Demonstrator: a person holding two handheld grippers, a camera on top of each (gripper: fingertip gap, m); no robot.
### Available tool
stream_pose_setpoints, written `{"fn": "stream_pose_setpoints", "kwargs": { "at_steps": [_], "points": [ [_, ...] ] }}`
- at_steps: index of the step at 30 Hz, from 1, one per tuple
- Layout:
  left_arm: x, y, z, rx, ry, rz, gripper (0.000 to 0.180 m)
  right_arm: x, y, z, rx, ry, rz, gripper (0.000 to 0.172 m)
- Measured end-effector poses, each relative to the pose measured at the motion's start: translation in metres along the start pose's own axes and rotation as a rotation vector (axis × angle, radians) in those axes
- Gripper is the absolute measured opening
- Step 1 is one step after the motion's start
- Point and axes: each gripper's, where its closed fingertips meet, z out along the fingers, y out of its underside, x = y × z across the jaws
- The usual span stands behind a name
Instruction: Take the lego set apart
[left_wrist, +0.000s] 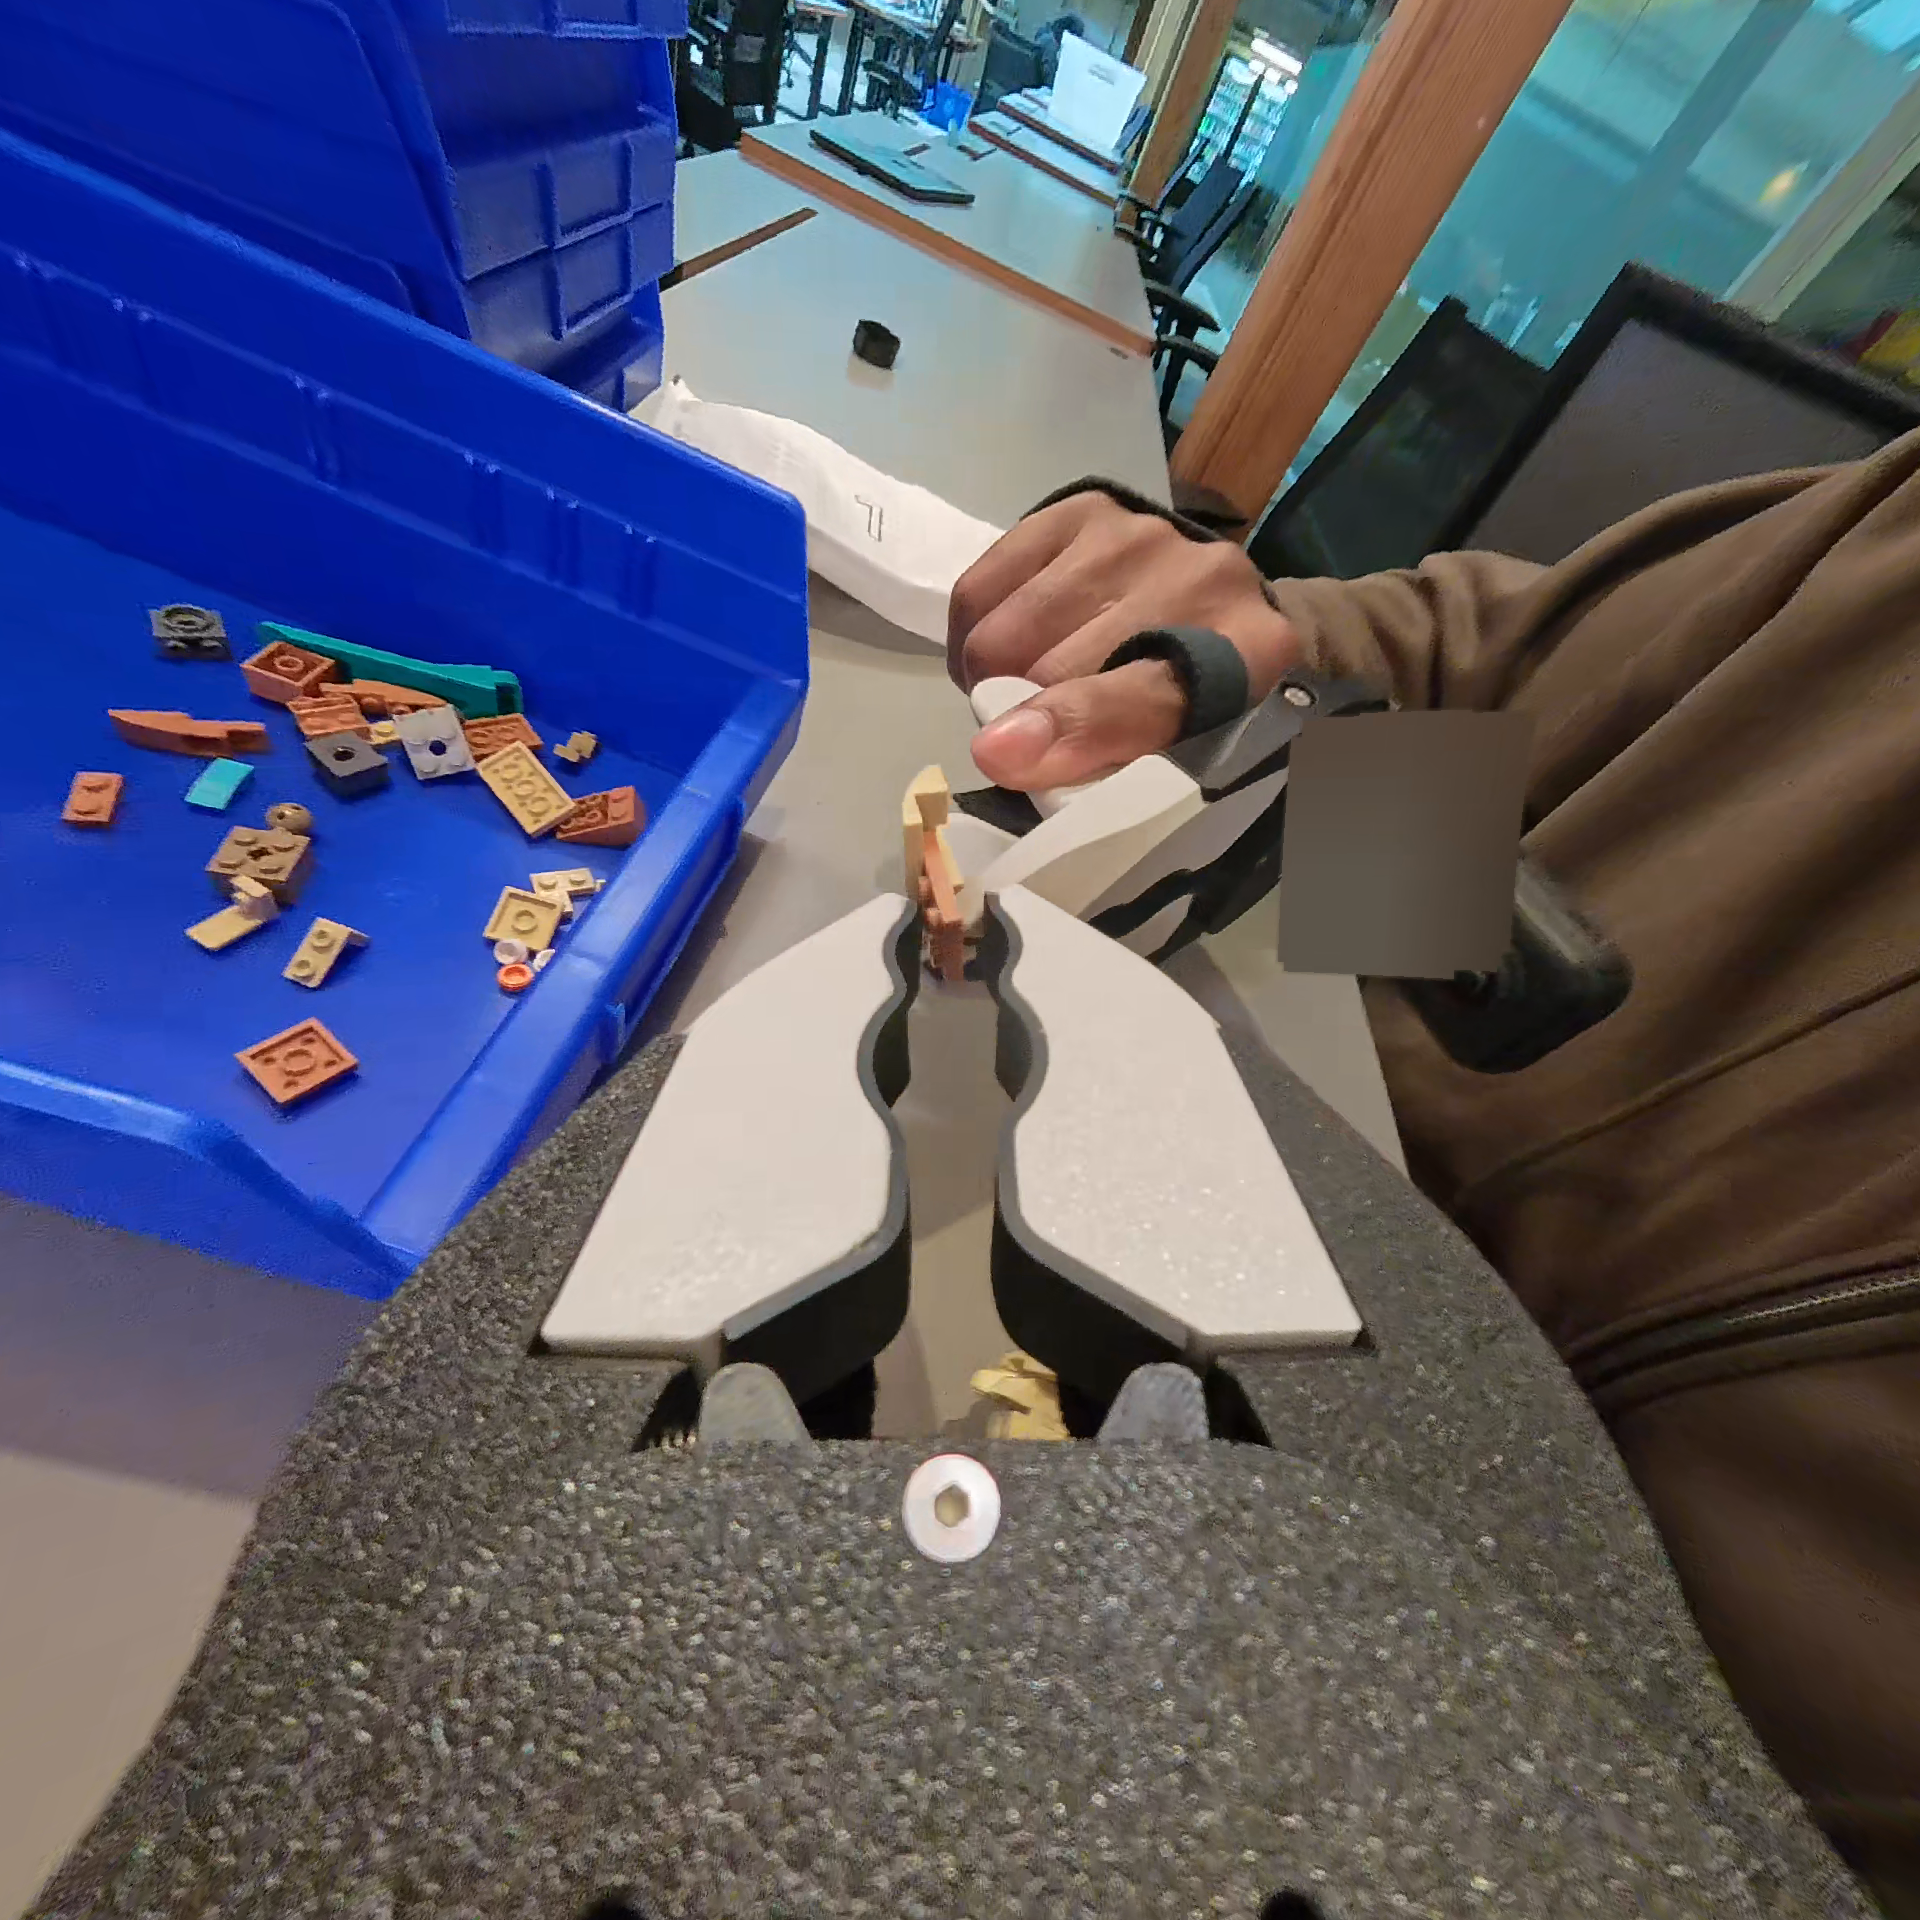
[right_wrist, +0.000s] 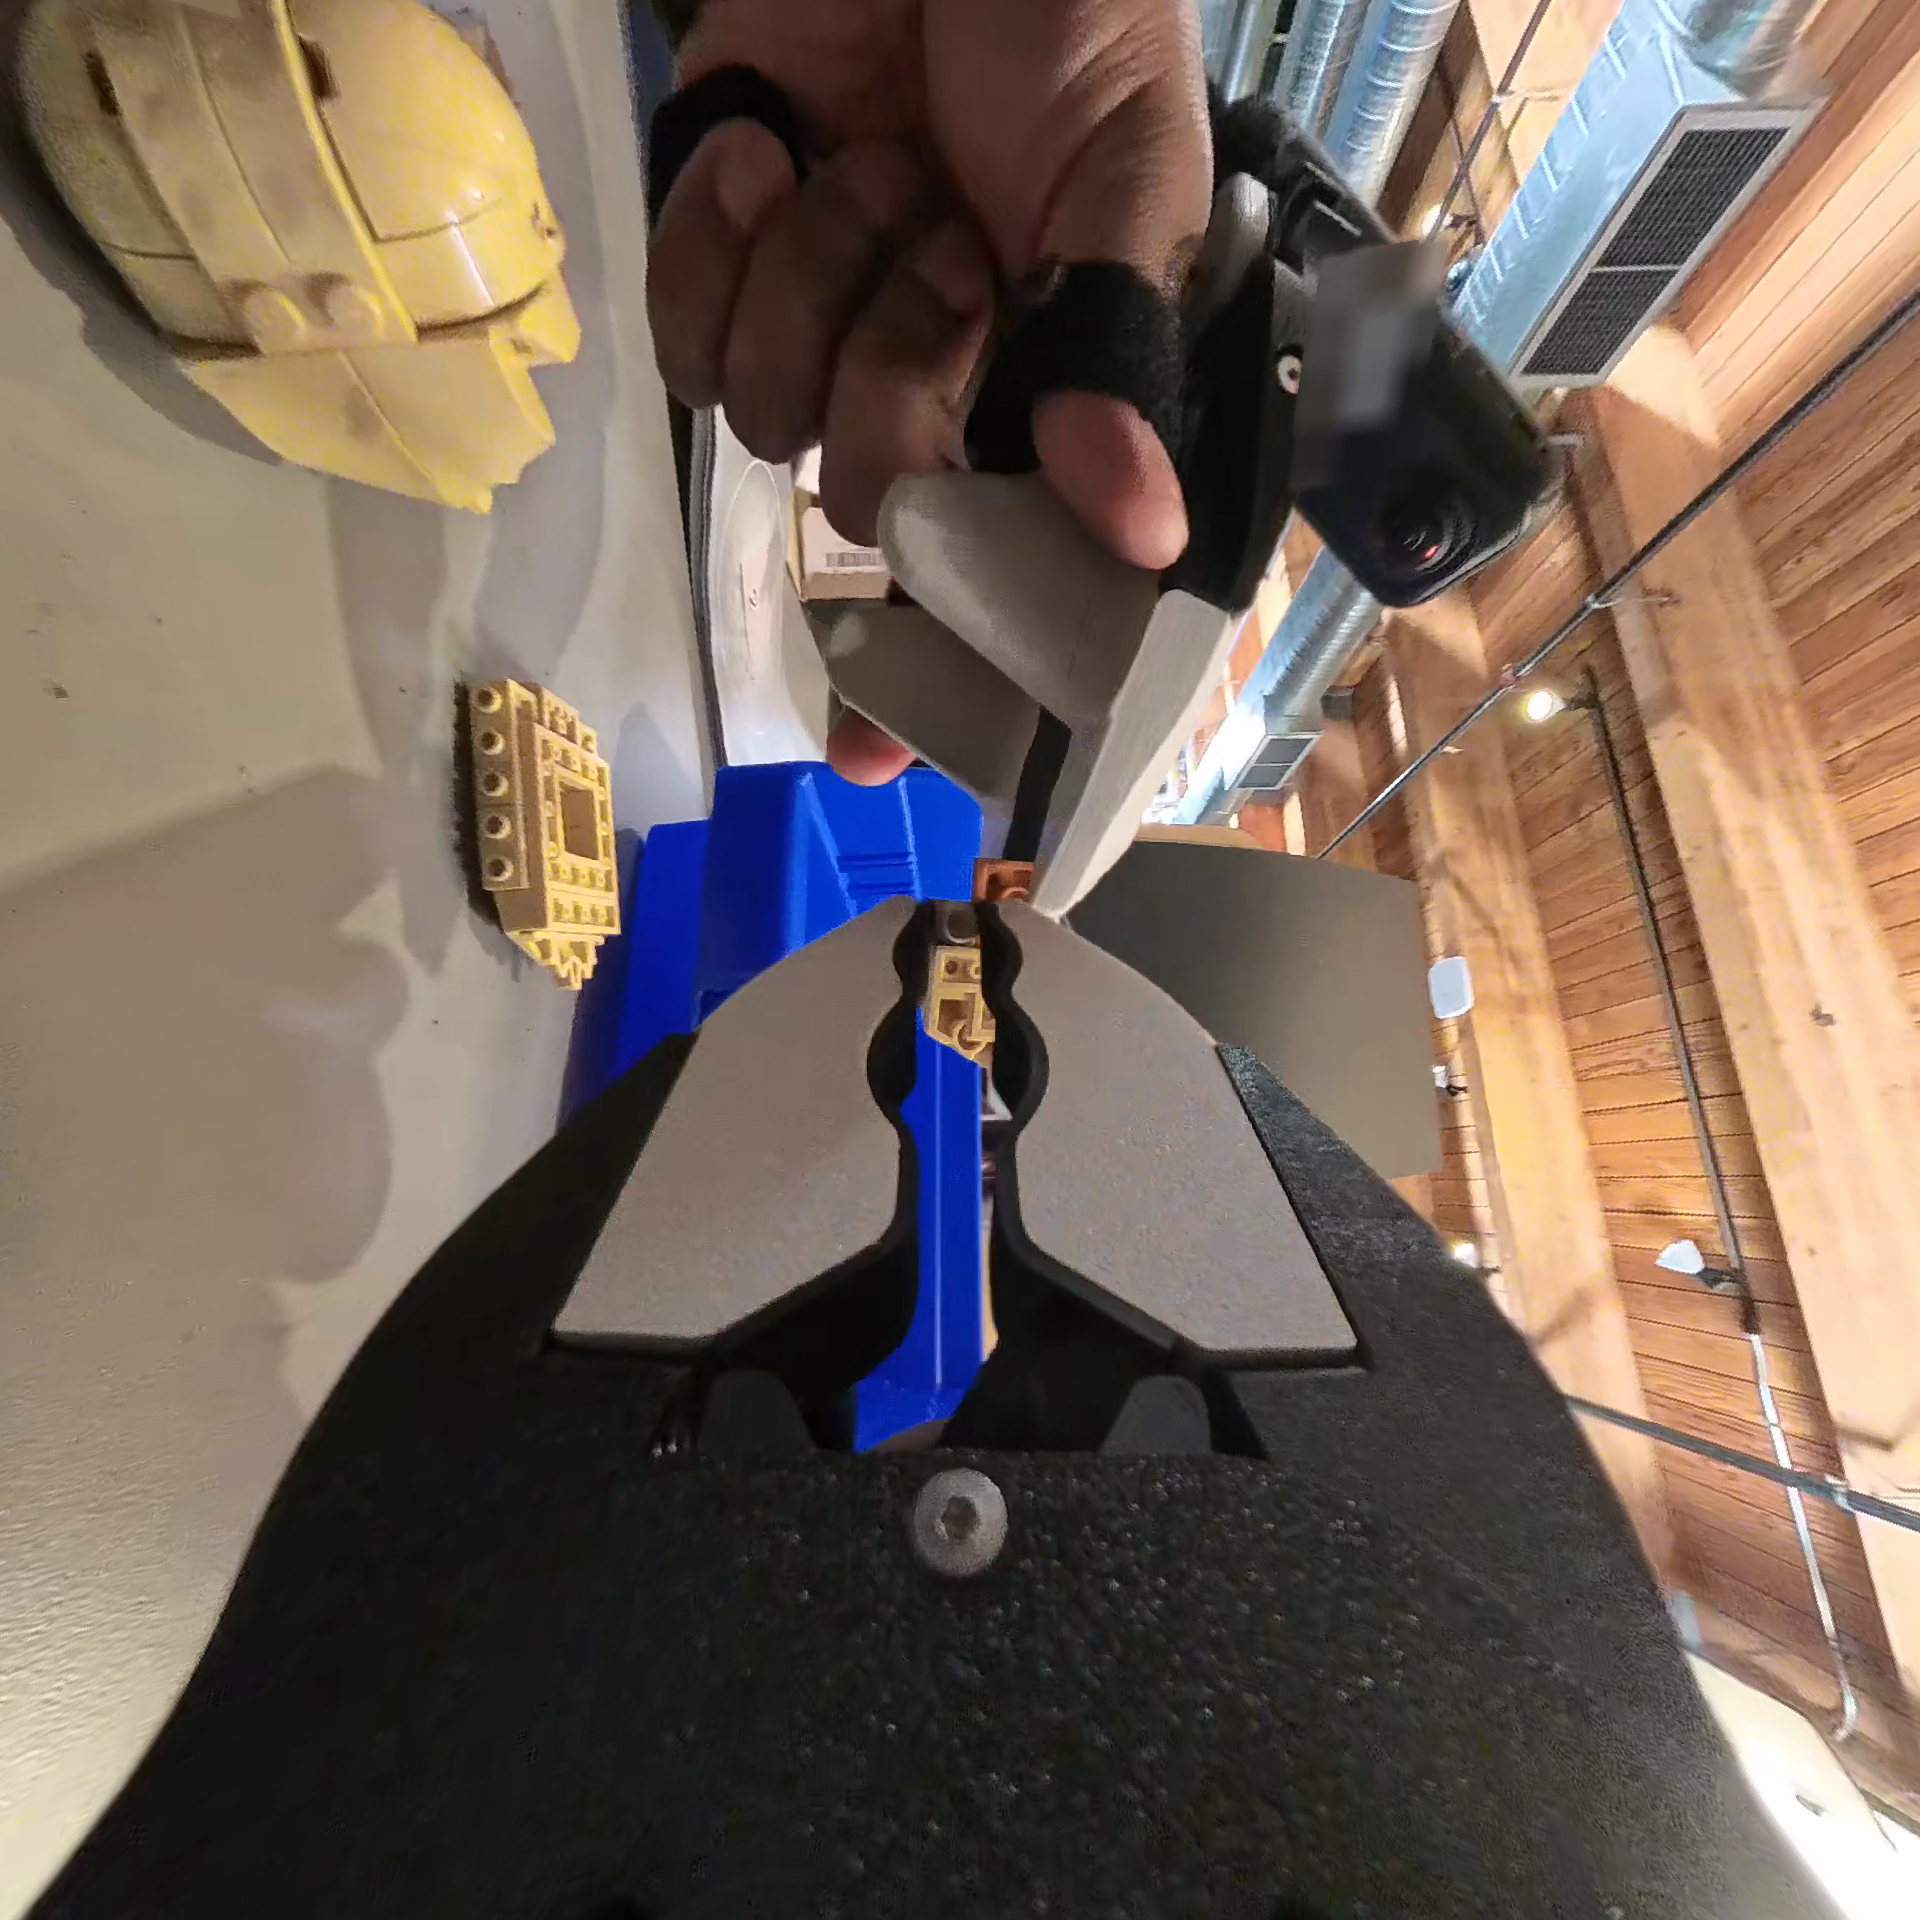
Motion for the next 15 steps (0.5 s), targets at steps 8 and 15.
{"fn": "stream_pose_setpoints", "kwargs": {
  "at_steps": [8, 15],
  "points": [
    [0.002, -0.001, -0.002, 0.033, 0.062, -0.042, 0.005, 0.004, -0.011, -0.004, 0.064, 0.067, -0.098, 0.009],
    [-0.007, -0.002, -0.015, -0.107, -0.313, 0.836, 0.005, 0.026, -0.005, -0.009, 0.166, -0.146, 0.628, 0.028]
  ]
}}
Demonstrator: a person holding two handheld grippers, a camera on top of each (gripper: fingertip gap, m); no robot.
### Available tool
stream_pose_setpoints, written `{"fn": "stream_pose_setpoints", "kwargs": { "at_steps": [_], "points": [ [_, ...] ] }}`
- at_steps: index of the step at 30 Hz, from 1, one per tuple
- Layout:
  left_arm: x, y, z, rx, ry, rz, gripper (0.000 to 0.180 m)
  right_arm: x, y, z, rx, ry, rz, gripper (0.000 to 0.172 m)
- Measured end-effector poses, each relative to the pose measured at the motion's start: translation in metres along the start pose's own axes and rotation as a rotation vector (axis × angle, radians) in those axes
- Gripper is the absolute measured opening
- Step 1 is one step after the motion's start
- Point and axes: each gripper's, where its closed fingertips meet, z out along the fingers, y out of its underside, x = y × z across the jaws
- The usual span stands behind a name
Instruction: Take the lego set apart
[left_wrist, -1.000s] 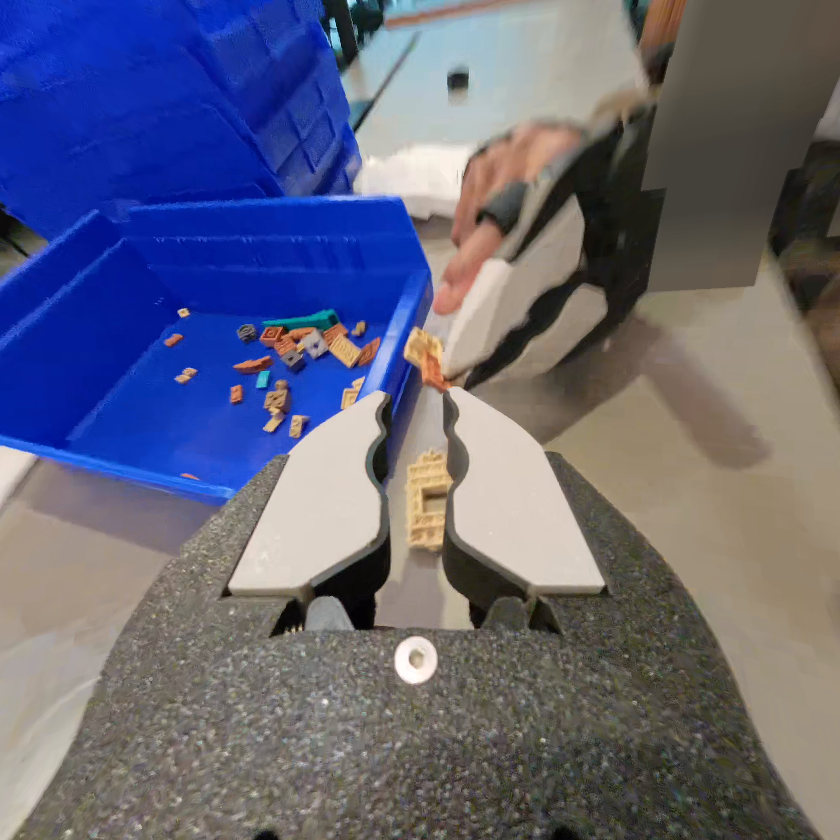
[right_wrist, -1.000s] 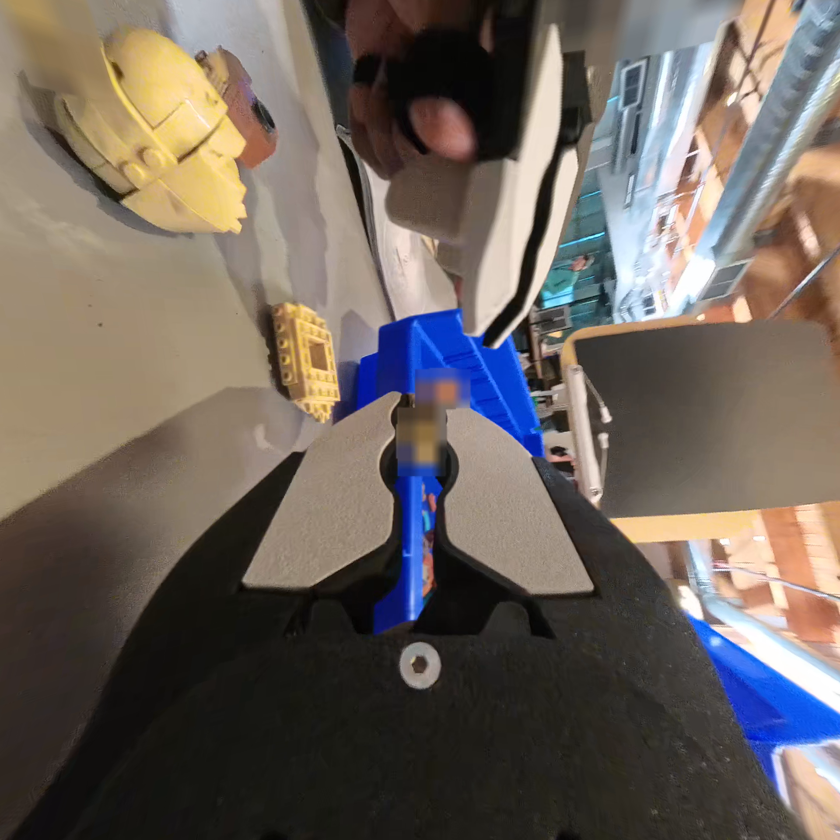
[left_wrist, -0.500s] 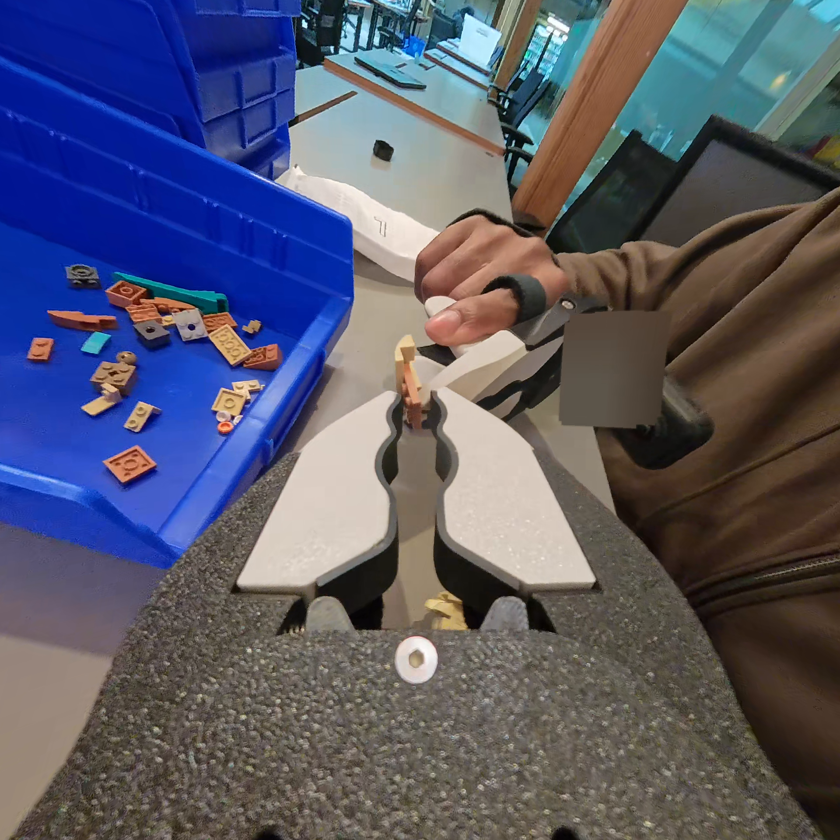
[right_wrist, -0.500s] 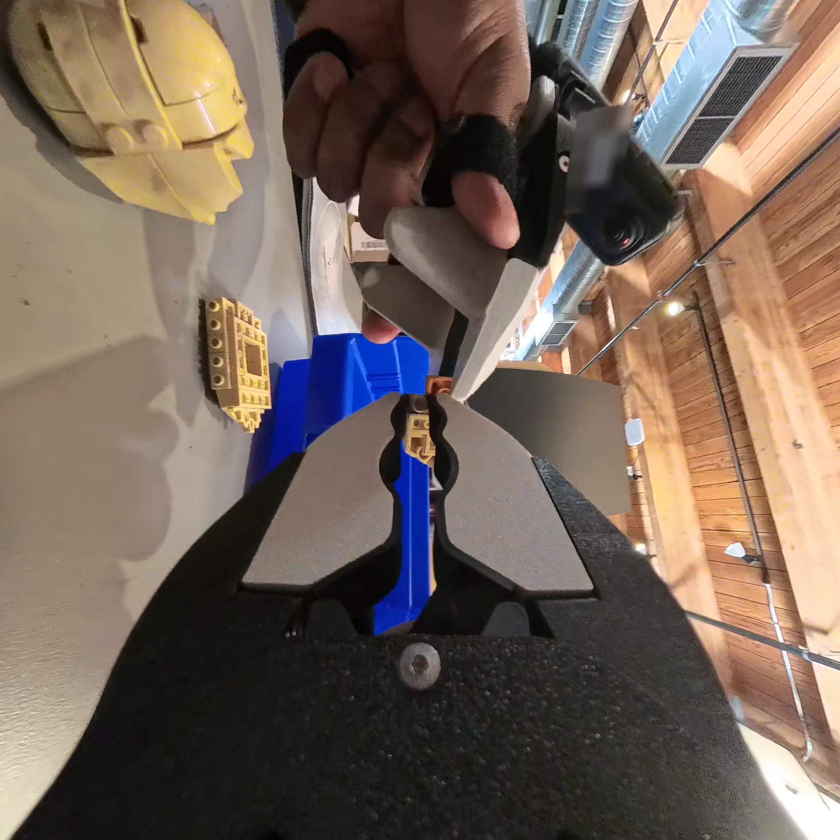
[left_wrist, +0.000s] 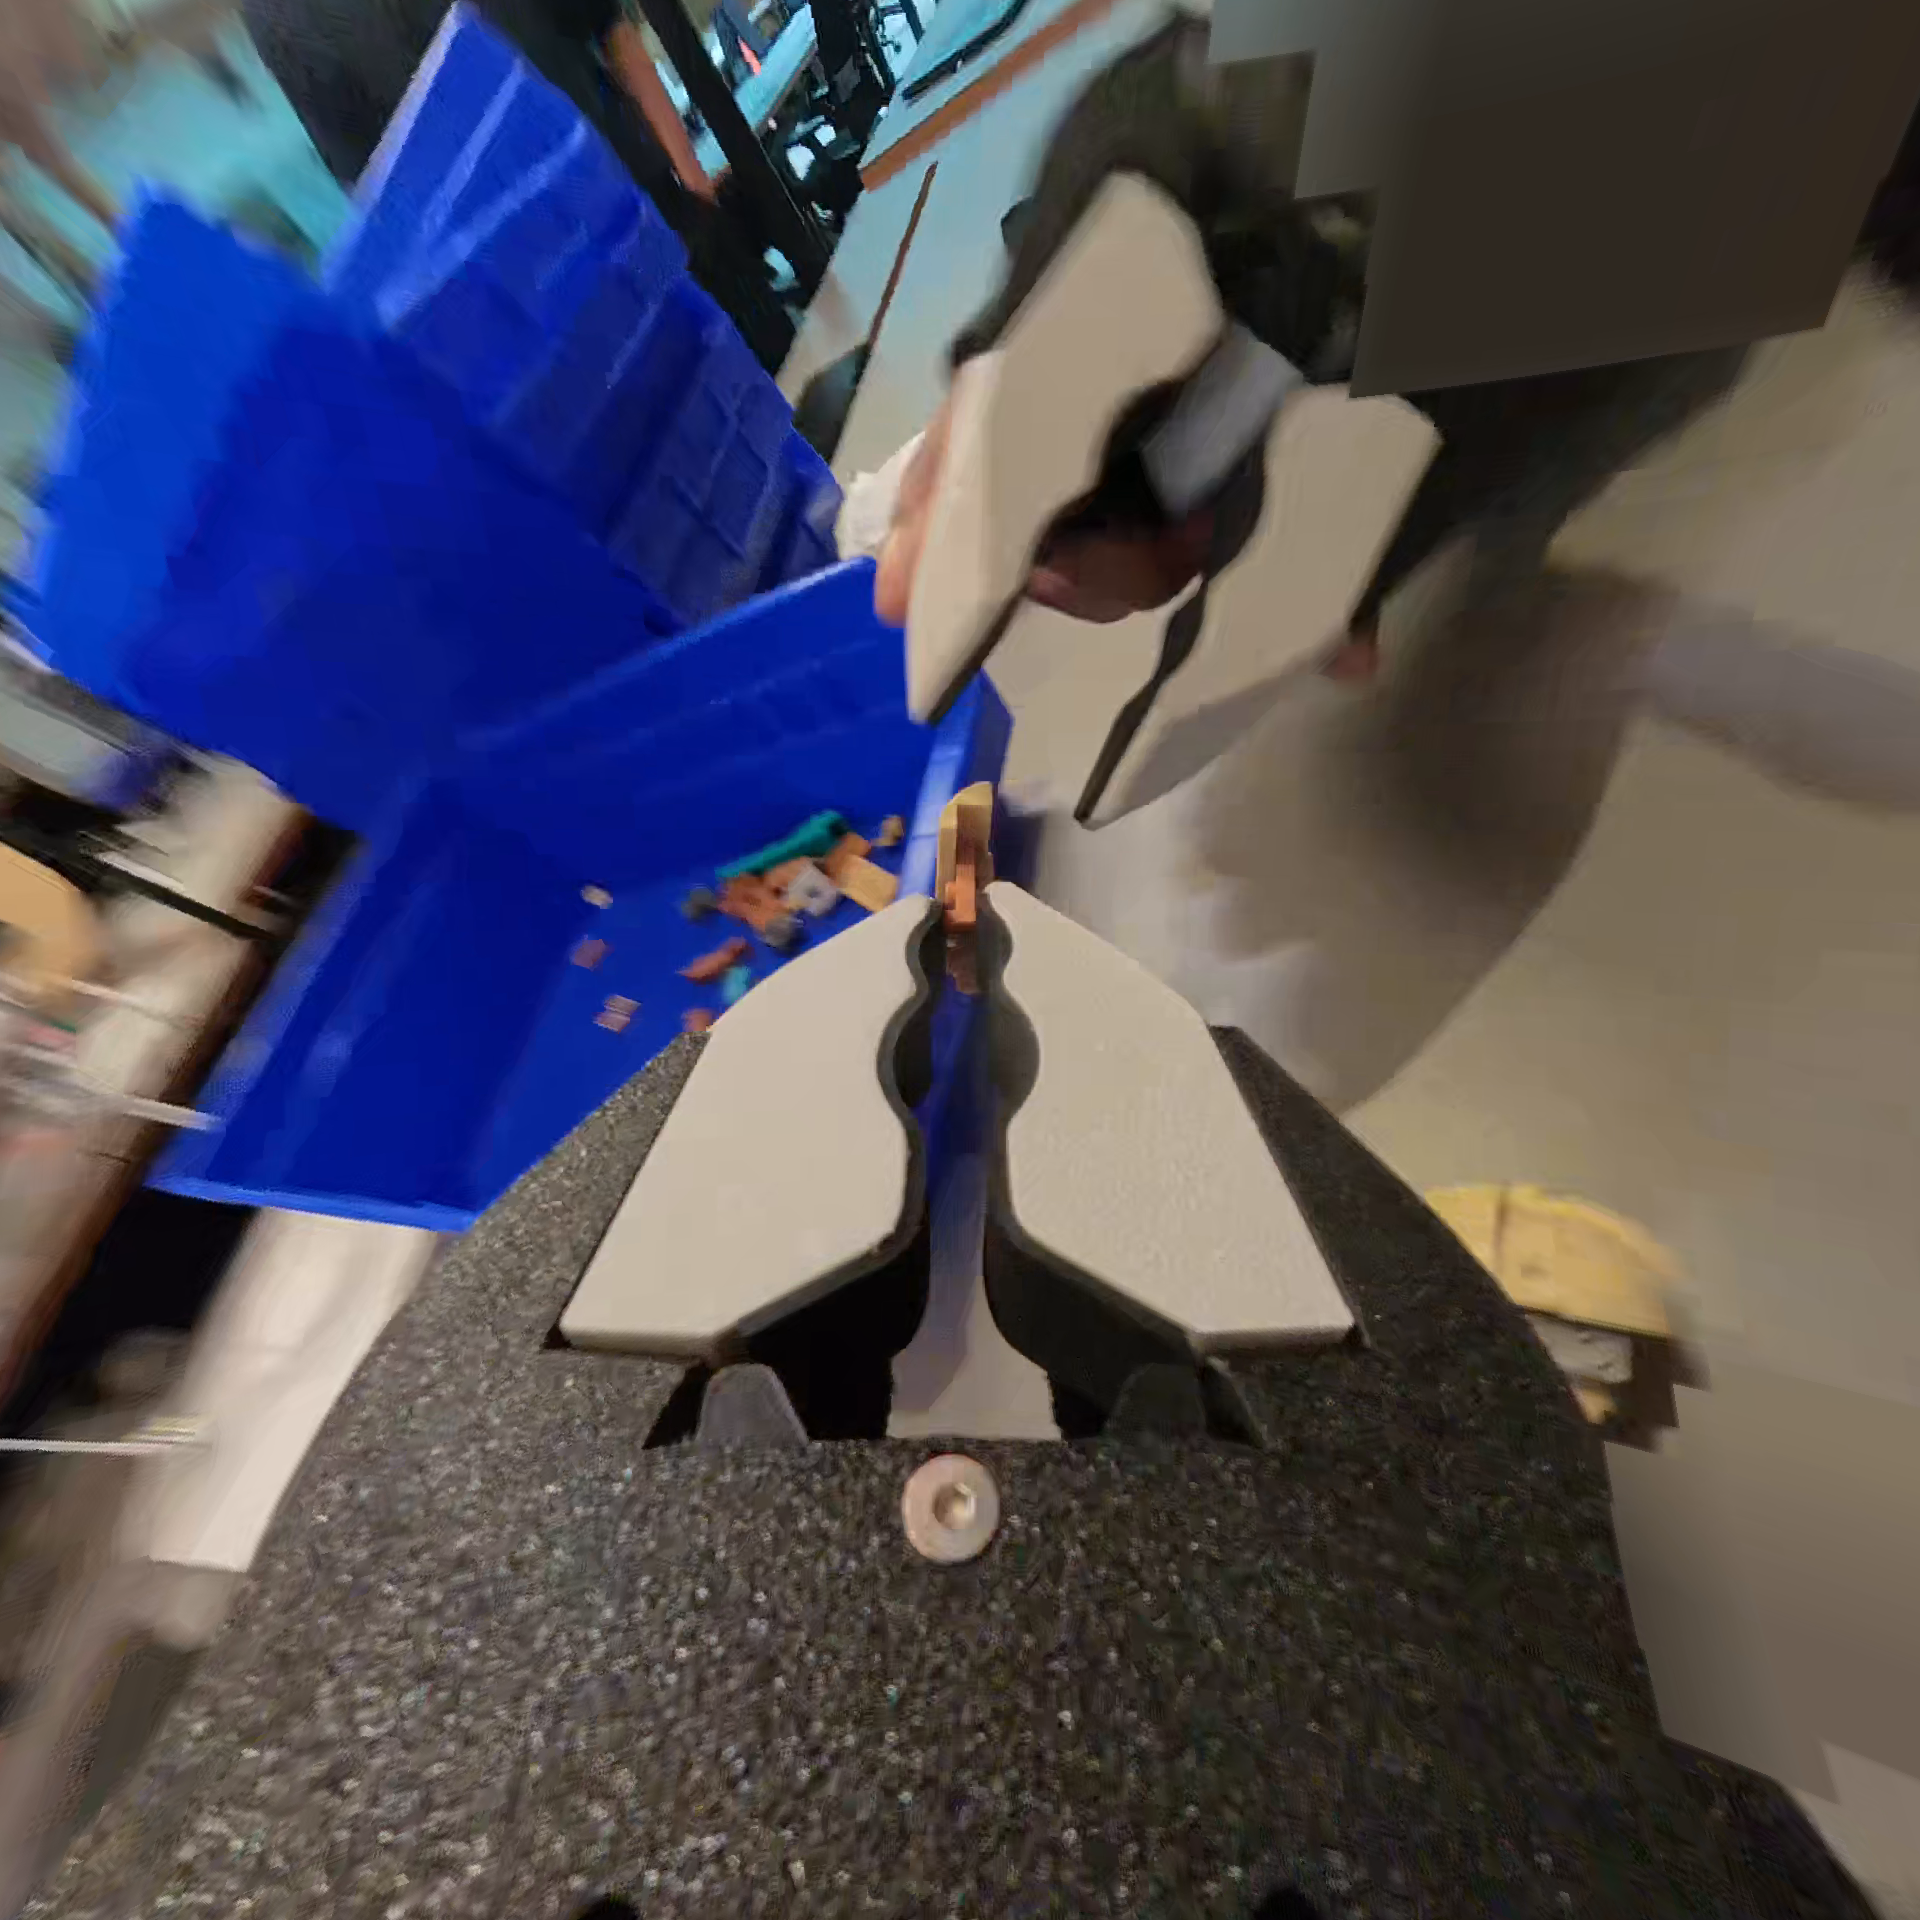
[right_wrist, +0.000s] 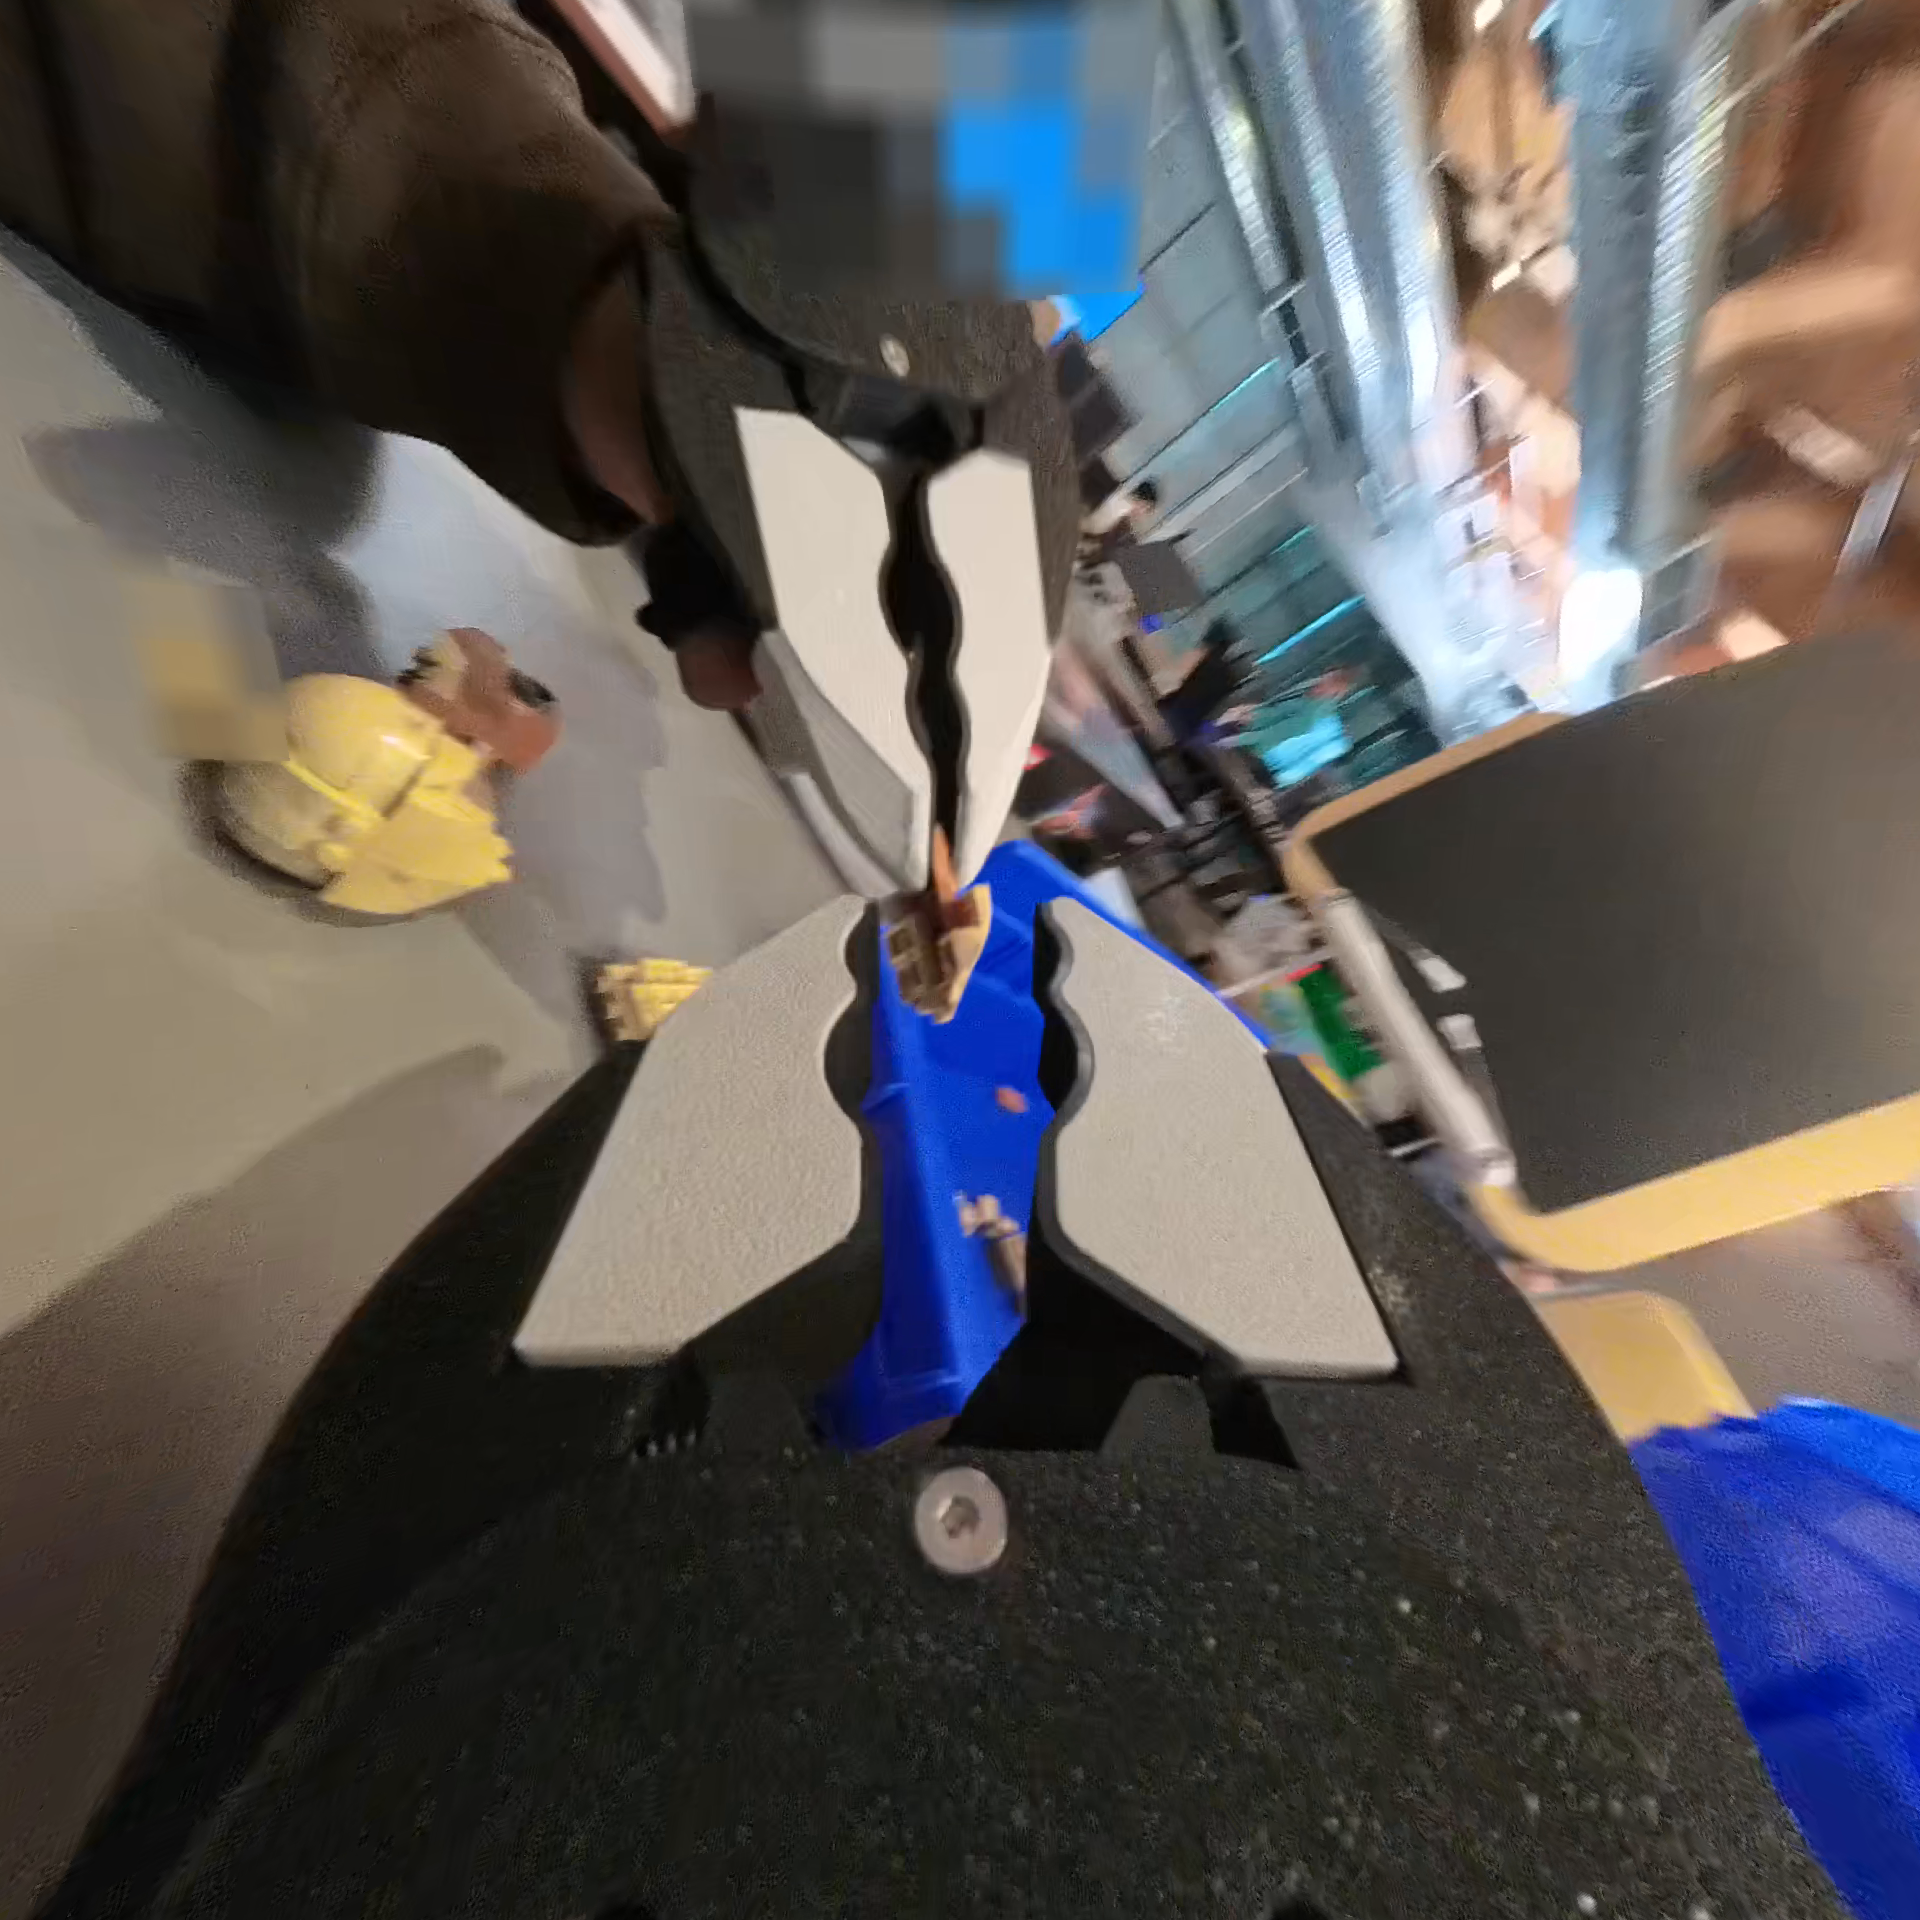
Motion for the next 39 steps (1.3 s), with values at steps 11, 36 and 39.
{"fn": "stream_pose_setpoints", "kwargs": {
  "at_steps": [11, 36, 39],
  "points": [
    [0.019, -0.008, 0.001, -0.001, -0.073, 0.458, 0.005, -0.017, 0.006, 0.0, -0.001, -0.156, 0.069, 0.009],
    [-0.004, -0.004, -0.007, 0.087, 0.06, -0.191, 0.005, 0.041, 0.031, 0.0, 0.291, -0.401, 1.63, 0.008],
    [-0.001, -0.002, -0.004, 0.072, 0.064, -0.181, 0.005, 0.04, 0.031, 0.0, 0.27, -0.396, 1.598, 0.008]
  ]
}}
